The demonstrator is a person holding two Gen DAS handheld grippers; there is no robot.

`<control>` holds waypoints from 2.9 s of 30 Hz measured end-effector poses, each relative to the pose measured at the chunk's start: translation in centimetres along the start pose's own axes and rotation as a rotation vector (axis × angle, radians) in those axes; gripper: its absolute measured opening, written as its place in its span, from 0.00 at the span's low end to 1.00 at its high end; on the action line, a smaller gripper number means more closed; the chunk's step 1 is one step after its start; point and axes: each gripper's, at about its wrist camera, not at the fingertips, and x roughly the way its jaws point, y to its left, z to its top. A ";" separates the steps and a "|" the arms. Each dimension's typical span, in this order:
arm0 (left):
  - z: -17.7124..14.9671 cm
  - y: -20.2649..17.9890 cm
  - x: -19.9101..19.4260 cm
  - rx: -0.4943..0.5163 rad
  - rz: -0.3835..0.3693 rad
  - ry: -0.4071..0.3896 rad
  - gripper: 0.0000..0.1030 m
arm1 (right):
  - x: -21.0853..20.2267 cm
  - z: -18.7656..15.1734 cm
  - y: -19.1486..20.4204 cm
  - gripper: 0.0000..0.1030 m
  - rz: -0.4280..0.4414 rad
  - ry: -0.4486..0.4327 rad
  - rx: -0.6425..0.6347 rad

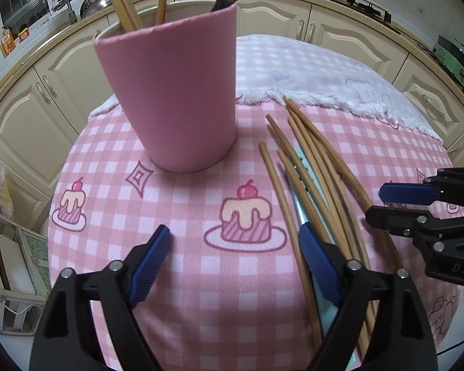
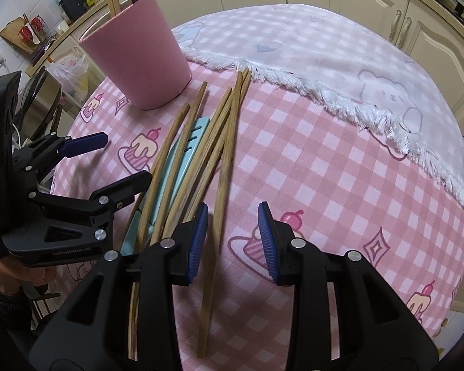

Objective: Organize utensils
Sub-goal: 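Move both tools back down to the remaining chopsticks on the cloth, then close the left tool on a chopstick while the right tool grasps another, then lift both held chopsticks upright and carry them above the pink cup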

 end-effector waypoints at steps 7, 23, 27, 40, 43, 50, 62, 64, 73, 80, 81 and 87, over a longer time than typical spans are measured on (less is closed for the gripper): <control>0.7 -1.5 -0.2 0.067 -0.022 0.023 0.50 | 0.3 1.0 -0.2 0.32 -0.004 0.012 0.004; 3.5 -2.0 2.0 0.152 -0.072 0.134 0.24 | 1.9 4.7 -0.4 0.32 -0.027 0.096 -0.002; 3.9 -2.6 2.5 0.186 -0.072 0.159 0.24 | 2.7 6.0 0.2 0.24 -0.049 0.133 -0.021; 2.5 -2.1 -0.1 0.133 -0.128 0.055 0.05 | -0.2 4.7 -2.0 0.06 0.102 -0.029 0.090; 2.3 -1.4 -1.3 0.105 -0.137 0.013 0.05 | -2.2 4.2 -2.4 0.06 0.121 -0.106 0.105; 1.7 -0.6 -3.8 0.122 -0.021 -0.081 0.05 | -5.6 3.7 -2.8 0.06 0.148 -0.242 0.123; 3.3 1.0 -9.5 0.058 -0.089 -0.302 0.05 | -8.8 3.8 -1.8 0.06 0.169 -0.392 0.116; 3.6 1.7 -10.4 0.027 -0.102 -0.350 0.05 | -9.6 4.0 -1.4 0.06 0.175 -0.432 0.113; 5.1 5.3 -16.6 -0.133 -0.139 -0.618 0.05 | -13.9 6.5 1.0 0.06 0.219 -0.635 0.083; 7.9 7.5 -20.5 -0.210 -0.134 -0.791 0.05 | -16.9 10.0 3.5 0.06 0.231 -0.790 0.050; 8.4 7.6 -21.0 -0.212 -0.134 -0.816 0.05 | -17.1 10.6 3.8 0.06 0.234 -0.803 0.048; 11.3 8.3 -22.6 -0.226 -0.136 -0.921 0.05 | -17.4 14.0 5.9 0.06 0.204 -0.877 0.011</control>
